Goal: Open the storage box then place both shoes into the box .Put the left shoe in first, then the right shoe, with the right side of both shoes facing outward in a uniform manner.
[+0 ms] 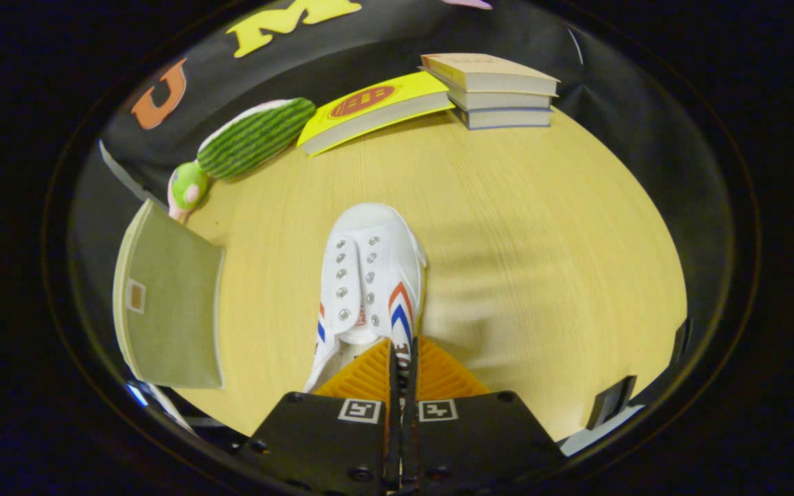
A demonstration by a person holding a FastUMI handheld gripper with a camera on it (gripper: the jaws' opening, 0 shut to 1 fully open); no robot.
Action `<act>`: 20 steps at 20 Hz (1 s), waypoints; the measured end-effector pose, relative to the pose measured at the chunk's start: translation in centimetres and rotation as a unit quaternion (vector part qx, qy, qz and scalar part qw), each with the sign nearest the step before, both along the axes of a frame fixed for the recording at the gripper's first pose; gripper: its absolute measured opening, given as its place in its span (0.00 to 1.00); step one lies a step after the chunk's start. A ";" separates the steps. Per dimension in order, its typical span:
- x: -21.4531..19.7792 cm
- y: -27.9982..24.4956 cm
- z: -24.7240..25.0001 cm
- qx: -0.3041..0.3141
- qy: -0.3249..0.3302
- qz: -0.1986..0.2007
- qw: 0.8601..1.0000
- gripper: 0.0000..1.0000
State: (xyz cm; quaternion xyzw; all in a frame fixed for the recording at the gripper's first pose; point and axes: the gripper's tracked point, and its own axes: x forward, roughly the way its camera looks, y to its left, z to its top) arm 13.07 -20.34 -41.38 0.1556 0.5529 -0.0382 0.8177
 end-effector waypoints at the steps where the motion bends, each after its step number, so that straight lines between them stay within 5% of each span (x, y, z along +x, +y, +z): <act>1: 0.1 -0.3 0.7 -0.003 -0.006 0.001 1.000 0.06; 6: 0.2 -0.3 5.7 -0.051 -0.043 -0.006 0.998 0.06; 12: 0.1 5.4 15.0 0.007 -0.105 -0.006 0.994 0.06; 20: -0.5 14.1 25.1 0.010 -0.180 0.030 0.983 0.06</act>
